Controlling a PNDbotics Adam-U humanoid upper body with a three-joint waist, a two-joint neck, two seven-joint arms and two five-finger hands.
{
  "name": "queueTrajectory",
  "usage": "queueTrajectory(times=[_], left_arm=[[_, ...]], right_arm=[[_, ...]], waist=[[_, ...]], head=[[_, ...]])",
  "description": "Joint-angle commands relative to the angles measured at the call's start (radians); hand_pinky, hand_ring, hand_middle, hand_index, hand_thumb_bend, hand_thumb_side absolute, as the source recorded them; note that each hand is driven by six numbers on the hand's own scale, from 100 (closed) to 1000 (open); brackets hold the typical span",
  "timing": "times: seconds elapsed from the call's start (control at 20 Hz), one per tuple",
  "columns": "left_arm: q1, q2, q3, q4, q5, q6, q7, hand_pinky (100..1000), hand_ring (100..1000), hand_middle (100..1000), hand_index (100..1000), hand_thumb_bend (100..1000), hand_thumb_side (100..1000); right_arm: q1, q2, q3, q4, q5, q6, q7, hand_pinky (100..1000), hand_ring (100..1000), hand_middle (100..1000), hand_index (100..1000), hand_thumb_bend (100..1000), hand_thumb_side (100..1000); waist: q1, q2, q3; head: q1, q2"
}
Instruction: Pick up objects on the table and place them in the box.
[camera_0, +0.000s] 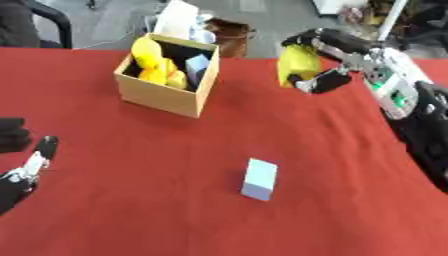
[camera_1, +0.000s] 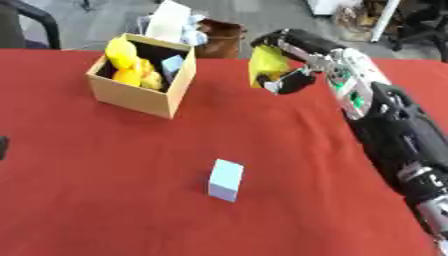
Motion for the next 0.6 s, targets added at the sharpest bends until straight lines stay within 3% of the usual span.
queueTrajectory(times=[0.05, 0.6], left_arm=[[-0.026, -0.006, -0.013, -0.015, 0.006, -0.005, -0.015, 660, 604, 552, 704, 530, 411], [-0.092, -0.048, -0.066, -0.023, 0.020, -0.026, -0.074, 658, 604, 552, 705, 533, 410]], right_arm=[[-0.062, 0.031, -0.027, 0.040, 0.040, 0.019, -0.016, 714, 538, 472, 904, 100, 100], [-0.176, 0.191, -0.110, 0.263, 0.227, 0.125, -0.128, 719, 598, 573, 910, 100, 122]], waist=[[0.014, -0.018, 0.021], [0.008, 0.011, 0.147]], head=[[-0.012, -0.013], [-0.082, -0.051]])
